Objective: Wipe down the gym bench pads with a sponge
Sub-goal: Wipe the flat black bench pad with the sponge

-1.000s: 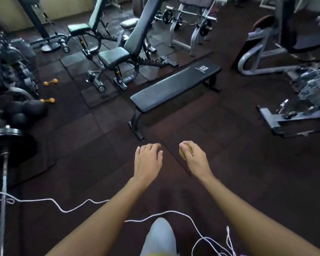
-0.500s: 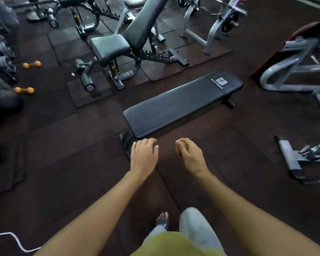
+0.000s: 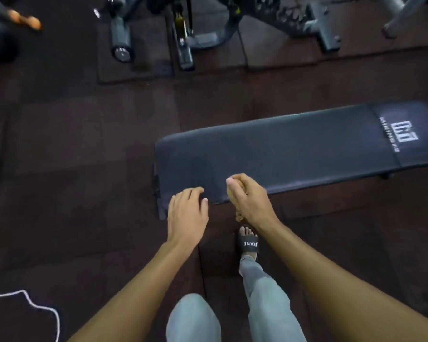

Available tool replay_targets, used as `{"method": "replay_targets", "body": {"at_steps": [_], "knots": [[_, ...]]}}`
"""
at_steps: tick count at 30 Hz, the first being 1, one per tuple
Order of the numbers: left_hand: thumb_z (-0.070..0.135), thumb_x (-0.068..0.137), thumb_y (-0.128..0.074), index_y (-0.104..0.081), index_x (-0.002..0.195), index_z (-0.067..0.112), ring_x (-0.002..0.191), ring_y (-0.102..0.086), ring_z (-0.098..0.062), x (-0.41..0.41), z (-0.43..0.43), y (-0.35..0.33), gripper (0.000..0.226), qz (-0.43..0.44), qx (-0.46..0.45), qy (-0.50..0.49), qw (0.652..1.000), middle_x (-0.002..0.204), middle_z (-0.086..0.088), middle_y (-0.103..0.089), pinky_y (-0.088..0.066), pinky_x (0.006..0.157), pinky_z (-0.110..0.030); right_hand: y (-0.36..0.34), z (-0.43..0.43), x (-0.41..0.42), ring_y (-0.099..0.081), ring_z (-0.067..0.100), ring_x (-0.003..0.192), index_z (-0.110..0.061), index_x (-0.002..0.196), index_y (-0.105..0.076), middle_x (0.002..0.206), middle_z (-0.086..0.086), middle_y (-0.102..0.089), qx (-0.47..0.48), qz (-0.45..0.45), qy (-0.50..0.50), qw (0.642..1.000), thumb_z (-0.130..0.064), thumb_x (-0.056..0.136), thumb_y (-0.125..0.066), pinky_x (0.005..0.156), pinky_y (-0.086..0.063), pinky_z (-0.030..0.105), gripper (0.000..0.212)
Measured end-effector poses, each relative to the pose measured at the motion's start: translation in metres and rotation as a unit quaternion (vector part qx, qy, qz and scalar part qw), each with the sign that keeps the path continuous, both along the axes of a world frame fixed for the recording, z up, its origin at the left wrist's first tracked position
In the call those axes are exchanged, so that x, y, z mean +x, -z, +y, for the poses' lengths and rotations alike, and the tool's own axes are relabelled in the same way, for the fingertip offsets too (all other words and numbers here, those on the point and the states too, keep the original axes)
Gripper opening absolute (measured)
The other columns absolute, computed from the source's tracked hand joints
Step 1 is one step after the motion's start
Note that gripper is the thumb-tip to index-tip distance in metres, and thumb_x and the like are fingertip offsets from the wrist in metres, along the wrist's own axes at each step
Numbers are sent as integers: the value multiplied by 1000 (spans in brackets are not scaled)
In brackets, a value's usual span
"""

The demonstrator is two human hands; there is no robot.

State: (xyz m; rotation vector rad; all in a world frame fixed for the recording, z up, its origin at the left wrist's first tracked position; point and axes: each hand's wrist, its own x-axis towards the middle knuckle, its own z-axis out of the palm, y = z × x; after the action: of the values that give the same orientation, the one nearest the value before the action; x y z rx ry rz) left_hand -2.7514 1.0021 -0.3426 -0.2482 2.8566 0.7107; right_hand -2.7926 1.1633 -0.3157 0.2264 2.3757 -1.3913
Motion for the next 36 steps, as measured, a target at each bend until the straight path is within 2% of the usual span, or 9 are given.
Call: {"method": "replay_targets", "body": {"at_steps": [5, 10, 14, 17, 21, 25, 29, 32, 36], "knots": [[22, 97, -53, -59, 126, 14, 121, -52, -22, -48, 5, 96, 30, -25, 0, -37, 999, 127, -3, -61, -39, 108, -45, 110, 8, -72, -59, 15, 87, -30, 93, -60, 86, -6, -62, 40, 18, -82, 996, -40, 101, -50, 81, -46, 35, 16], [23, 98, -50, -50, 138, 15, 140, -35, -24, -82, -9, 177, 40, -18, -28, -40, 999, 148, -5, -44, -27, 118, -47, 203, 8, -115, -54, 30, 101, -21, 106, -62, 103, 3, -61, 154, 75, -205, 964, -49, 101, -44, 89, -43, 44, 34], [29, 101, -38, -33, 150, 20, 151, -13, -23, -92, -15, 222, 50, 4, -71, -8, 997, 161, -2, -22, -10, 122, -46, 239, -12, -122, -52, 29, 111, -15, 113, -65, 116, 6, -61, 228, 226, -196, 927, -48, 102, -40, 90, -40, 41, 42], [33, 103, -26, -22, 154, 21, 152, -4, -21, -88, -13, 234, 53, 19, -91, -5, 996, 164, -2, -13, -4, 123, -46, 256, -32, -119, -50, 24, 124, -19, 123, -63, 132, 4, -57, 266, 269, -166, 911, -45, 102, -42, 103, -35, 40, 39], [29, 103, -30, -24, 154, 20, 152, -4, -21, -86, -9, 236, 52, 26, -80, -19, 996, 164, -2, -15, -4, 123, -47, 264, -47, -95, -16, 24, 152, -21, 154, -29, 163, 6, -23, 329, 207, -167, 906, -52, 103, -32, 124, -10, 45, 60], [26, 102, -29, -32, 151, 16, 151, -10, -20, -93, 0, 227, 50, 36, -43, -59, 997, 161, -2, -23, -7, 123, -48, 249, -41, -98, 13, 17, 153, -21, 158, -2, 167, 0, 6, 265, 130, -190, 936, -53, 103, -19, 124, 8, 45, 66], [23, 102, -31, -38, 148, 14, 150, -17, -19, -107, 30, 209, 47, 81, -12, -47, 995, 158, -3, -30, -9, 123, -48, 229, -11, -113, 6, 6, 152, -25, 158, -12, 166, -9, -6, 146, 134, -125, 972, -40, 106, -18, 123, 13, 39, 55], [32, 102, -32, -37, 149, 12, 149, -20, -24, -127, 65, 206, 50, 87, -63, 22, 994, 158, -6, -31, -14, 122, -50, 233, 25, -123, -4, 7, 153, -24, 157, -23, 165, -7, -17, 153, 127, -33, 979, -37, 106, -23, 124, 7, 41, 52], [47, 103, -31, -28, 153, 15, 149, -21, -27, -143, 84, 225, 60, 45, -150, 78, 985, 160, -8, -26, -18, 120, -51, 250, 56, -135, -4, 10, 153, -26, 156, -24, 165, -6, -17, 206, 125, -78, 968, -40, 107, -27, 124, 5, 45, 51]]}}
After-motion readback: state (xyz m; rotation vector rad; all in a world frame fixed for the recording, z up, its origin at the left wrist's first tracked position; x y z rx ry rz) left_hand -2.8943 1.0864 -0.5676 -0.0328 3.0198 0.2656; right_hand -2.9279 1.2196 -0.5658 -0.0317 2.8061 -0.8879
